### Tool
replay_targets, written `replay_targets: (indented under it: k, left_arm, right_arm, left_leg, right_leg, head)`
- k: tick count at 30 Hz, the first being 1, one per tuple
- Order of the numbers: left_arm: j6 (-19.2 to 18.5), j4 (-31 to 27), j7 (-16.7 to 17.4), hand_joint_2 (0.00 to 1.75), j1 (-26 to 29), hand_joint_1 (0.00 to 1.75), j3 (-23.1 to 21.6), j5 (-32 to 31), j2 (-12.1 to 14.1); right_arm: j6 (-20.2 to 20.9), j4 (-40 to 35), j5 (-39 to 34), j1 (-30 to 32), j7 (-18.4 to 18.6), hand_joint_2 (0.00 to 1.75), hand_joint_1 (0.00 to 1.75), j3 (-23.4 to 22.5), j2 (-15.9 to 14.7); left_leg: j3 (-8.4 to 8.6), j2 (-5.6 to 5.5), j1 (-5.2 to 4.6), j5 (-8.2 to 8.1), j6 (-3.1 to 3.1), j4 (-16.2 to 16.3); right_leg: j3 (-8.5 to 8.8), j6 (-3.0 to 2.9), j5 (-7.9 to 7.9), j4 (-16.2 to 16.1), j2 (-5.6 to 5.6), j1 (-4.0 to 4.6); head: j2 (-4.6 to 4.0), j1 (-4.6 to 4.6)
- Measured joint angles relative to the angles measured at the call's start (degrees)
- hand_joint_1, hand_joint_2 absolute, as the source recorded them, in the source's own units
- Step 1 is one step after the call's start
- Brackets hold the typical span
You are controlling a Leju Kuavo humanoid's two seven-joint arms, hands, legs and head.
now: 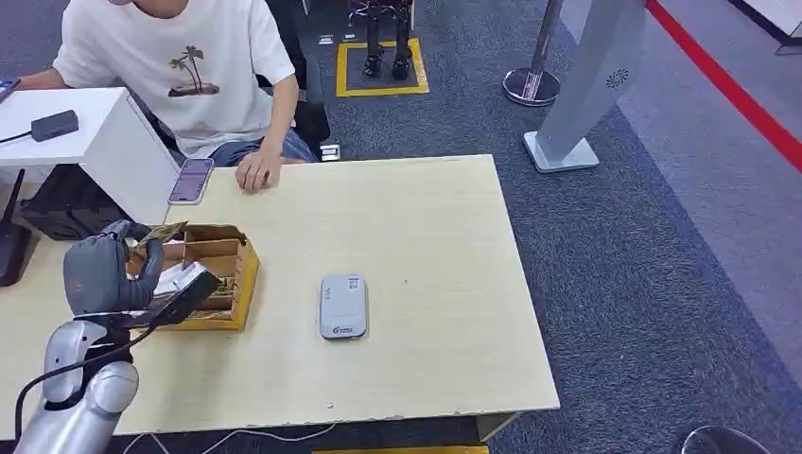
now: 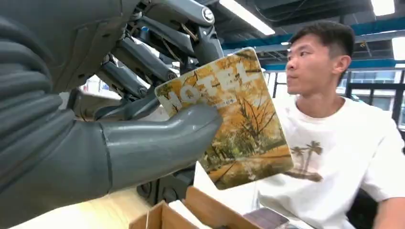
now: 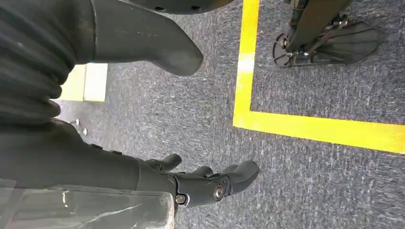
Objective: Pass the card to the sensor for recognition and then transmit it.
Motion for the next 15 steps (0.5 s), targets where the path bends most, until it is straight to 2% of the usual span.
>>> replay_targets:
  k: [8, 15]
  left_arm:
    - [-0.5, 5.16, 0.13, 1.75, -4.23, 1.75, -6.21, -7.06, -2.93]
    - [-0.76, 8.08, 0.94, 1.75, -5.71, 1.75, -11.19, -8.5, -5.22]
  right_arm:
    - [0.66, -0.24, 1.03, -1.14, 0.72, 1.75, 0.0, 0.76, 0.0]
    - [0.81, -0.26, 1.88, -1.34, 0.9, 1.75, 0.0, 0.85, 0.0]
  left_leg:
    - [0.0, 0.01, -0.03, 0.0, 0.0, 0.02]
    - [0.0, 0.01, -0.03, -0.01, 0.01, 0.02]
  right_leg:
    - [0.01, 0.0, 0.01, 0.0, 0.01, -0.05]
    - [-0.01, 0.01, 0.0, 0.0, 0.01, -0.05]
  head:
    - [0.0, 0.02]
    - [0.0, 0.0]
